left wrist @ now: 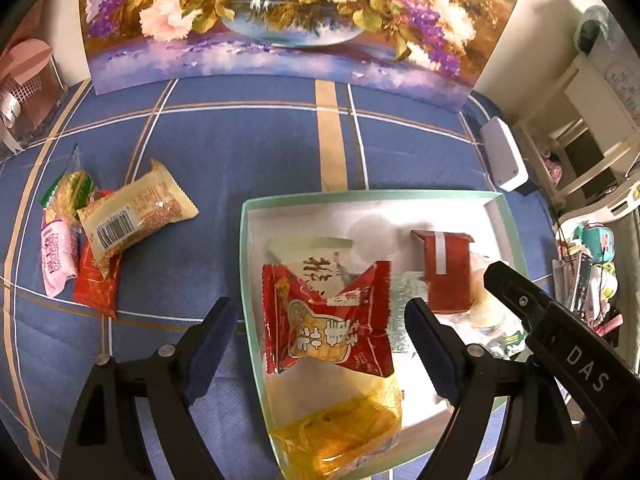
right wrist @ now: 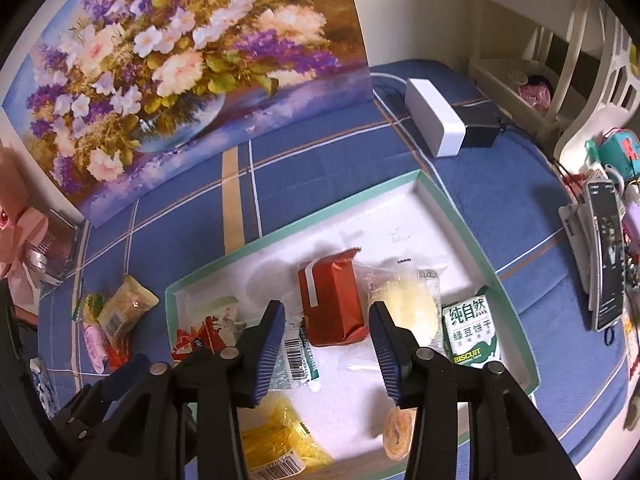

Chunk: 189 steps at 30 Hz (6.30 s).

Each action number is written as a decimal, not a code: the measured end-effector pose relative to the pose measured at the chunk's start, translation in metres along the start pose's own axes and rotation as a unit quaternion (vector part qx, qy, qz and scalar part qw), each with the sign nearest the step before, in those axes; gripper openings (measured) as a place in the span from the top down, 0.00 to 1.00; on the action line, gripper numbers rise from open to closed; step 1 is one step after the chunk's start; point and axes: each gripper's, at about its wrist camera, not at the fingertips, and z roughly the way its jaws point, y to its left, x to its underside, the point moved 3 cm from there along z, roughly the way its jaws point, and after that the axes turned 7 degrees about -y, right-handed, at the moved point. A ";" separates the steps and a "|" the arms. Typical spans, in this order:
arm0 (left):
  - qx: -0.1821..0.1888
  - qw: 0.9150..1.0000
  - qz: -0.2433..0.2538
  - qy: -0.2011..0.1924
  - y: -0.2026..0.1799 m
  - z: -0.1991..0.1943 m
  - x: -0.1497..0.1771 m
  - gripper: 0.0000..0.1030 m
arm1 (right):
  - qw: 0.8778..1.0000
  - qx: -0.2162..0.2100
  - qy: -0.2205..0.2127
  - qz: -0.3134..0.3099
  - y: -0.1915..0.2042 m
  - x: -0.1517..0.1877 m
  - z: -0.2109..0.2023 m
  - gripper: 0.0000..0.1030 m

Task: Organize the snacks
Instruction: 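Move both grippers from the tray back over the snack pile, then grasp the pink-purple roll packet with left gripper while right gripper grasps the cream bread packet, then carry the pink packet and cream bread packet over the white tray with both grippers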

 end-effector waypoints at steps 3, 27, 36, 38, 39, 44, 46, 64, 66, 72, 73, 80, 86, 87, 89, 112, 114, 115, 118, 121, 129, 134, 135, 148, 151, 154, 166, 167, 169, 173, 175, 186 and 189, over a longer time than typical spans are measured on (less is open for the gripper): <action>0.003 1.000 0.000 -0.006 0.000 -0.006 -0.003 0.16 | 1.000 0.002 -0.005 -0.002 0.001 -0.004 -0.006 0.53; -0.115 0.971 -0.192 -0.079 0.184 -0.063 -0.006 0.05 | 0.998 -0.005 -0.011 -0.069 0.075 0.007 -0.013 0.19; -0.140 0.945 -0.268 -0.123 0.257 -0.106 0.000 0.04 | 0.994 -0.019 -0.008 -0.106 0.130 0.025 -0.007 0.03; -0.143 0.939 -0.284 -0.131 0.272 -0.112 0.002 0.04 | 0.993 -0.024 -0.006 -0.112 0.142 0.028 -0.005 0.00; -0.143 0.937 -0.290 -0.132 0.277 -0.115 0.003 0.04 | 0.993 -0.028 -0.006 -0.116 0.148 0.030 -0.005 0.00; -0.144 0.928 -0.314 -0.137 0.301 -0.121 0.009 0.03 | 0.991 -0.040 -0.006 -0.128 0.174 0.039 -0.002 0.00; -0.144 0.926 -0.320 -0.138 0.308 -0.122 0.010 0.03 | 0.990 -0.045 -0.003 -0.131 0.182 0.043 0.000 0.00; -0.121 0.944 -0.291 -0.094 0.311 -0.081 0.006 0.02 | 0.988 -0.059 0.030 -0.136 0.220 0.067 0.033 0.00; -0.117 0.949 -0.281 -0.086 0.306 -0.073 0.003 0.02 | 0.989 -0.061 0.032 -0.127 0.221 0.067 0.037 0.00; -0.105 0.957 -0.257 -0.079 0.290 -0.054 -0.005 0.02 | 0.992 -0.068 0.029 -0.099 0.222 0.060 0.049 0.00; -0.103 0.959 -0.252 -0.079 0.288 -0.050 -0.007 0.02 | 0.993 -0.070 0.028 -0.092 0.221 0.058 0.052 0.00; -0.108 0.962 -0.238 -0.078 0.288 -0.030 -0.015 0.02 | 0.995 -0.073 0.028 -0.053 0.218 0.052 0.074 0.00; -0.106 0.961 -0.244 -0.082 0.296 -0.023 -0.018 0.02 | 0.996 -0.080 0.037 -0.021 0.218 0.050 0.091 0.00; -0.105 0.960 -0.245 -0.083 0.297 -0.022 -0.018 0.02 | 0.996 -0.082 0.037 -0.017 0.218 0.049 0.093 0.00; -0.104 0.960 -0.245 -0.084 0.298 -0.021 -0.019 0.02 | 0.996 -0.084 0.037 -0.012 0.221 0.048 0.097 0.00; -0.099 0.963 -0.241 -0.076 0.295 -0.007 -0.017 0.02 | 0.997 -0.043 0.052 -0.046 0.243 0.050 0.132 0.00; -0.100 0.963 -0.238 -0.075 0.293 -0.006 -0.017 0.02 | 0.997 -0.026 0.052 -0.059 0.240 0.050 0.129 0.02; -0.099 0.964 -0.237 -0.074 0.292 -0.005 -0.017 0.02 | 0.996 -0.028 0.055 -0.063 0.239 0.050 0.129 0.02; -0.097 0.965 -0.232 -0.070 0.288 -0.002 -0.017 0.02 | 0.995 -0.017 0.056 -0.085 0.240 0.050 0.126 0.06; -0.097 0.968 -0.222 -0.066 0.282 0.000 -0.016 0.02 | 0.992 0.000 0.054 -0.115 0.243 0.051 0.123 0.15; -0.105 0.971 -0.206 -0.059 0.276 0.007 -0.014 0.03 | 0.988 -0.011 0.068 -0.135 0.244 0.057 0.126 0.20; -0.110 0.971 -0.204 -0.051 0.276 0.011 -0.011 0.04 | 0.986 -0.013 0.080 -0.144 0.243 0.063 0.128 0.26; -0.111 0.971 -0.204 -0.049 0.276 0.012 -0.011 0.04 | 0.986 -0.014 0.084 -0.144 0.242 0.064 0.129 0.27; -0.118 0.971 -0.204 -0.040 0.279 0.015 -0.006 0.53 | 0.982 0.000 0.090 -0.167 0.234 0.073 0.125 0.53; -0.119 0.971 -0.206 -0.038 0.281 0.014 -0.004 0.55 | 0.980 0.002 0.091 -0.175 0.233 0.075 0.123 0.57; -0.126 0.970 -0.206 -0.035 0.280 0.012 0.000 0.55 | 0.979 0.006 0.094 -0.180 0.233 0.080 0.120 0.58; -0.130 0.969 -0.208 -0.034 0.271 -0.009 0.003 0.59 | 0.979 -0.008 0.098 -0.177 0.229 0.084 0.087 0.60; -0.130 0.969 -0.207 -0.037 0.269 -0.013 0.003 0.59 | 0.980 -0.009 0.096 -0.176 0.228 0.083 0.082 0.60; -0.128 0.969 -0.206 -0.043 0.265 -0.022 0.002 0.59 | 0.980 -0.012 0.092 -0.175 0.228 0.083 0.073 0.60; -0.120 0.969 -0.211 -0.053 0.256 -0.041 0.005 0.59 | 0.982 -0.021 0.085 -0.167 0.224 0.079 0.049 0.60; -0.117 0.969 -0.209 -0.058 0.250 -0.049 0.008 0.59 | 0.983 -0.024 0.081 -0.166 0.219 0.078 0.041 0.60; -0.120 0.974 -0.170 -0.085 0.208 -0.077 0.013 0.59 | 0.987 -0.029 0.061 -0.147 0.188 0.078 0.003 0.60; -0.120 0.976 -0.154 -0.096 0.191 -0.084 0.014 0.59 | 0.989 -0.031 0.059 -0.134 0.173 0.078 -0.004 0.60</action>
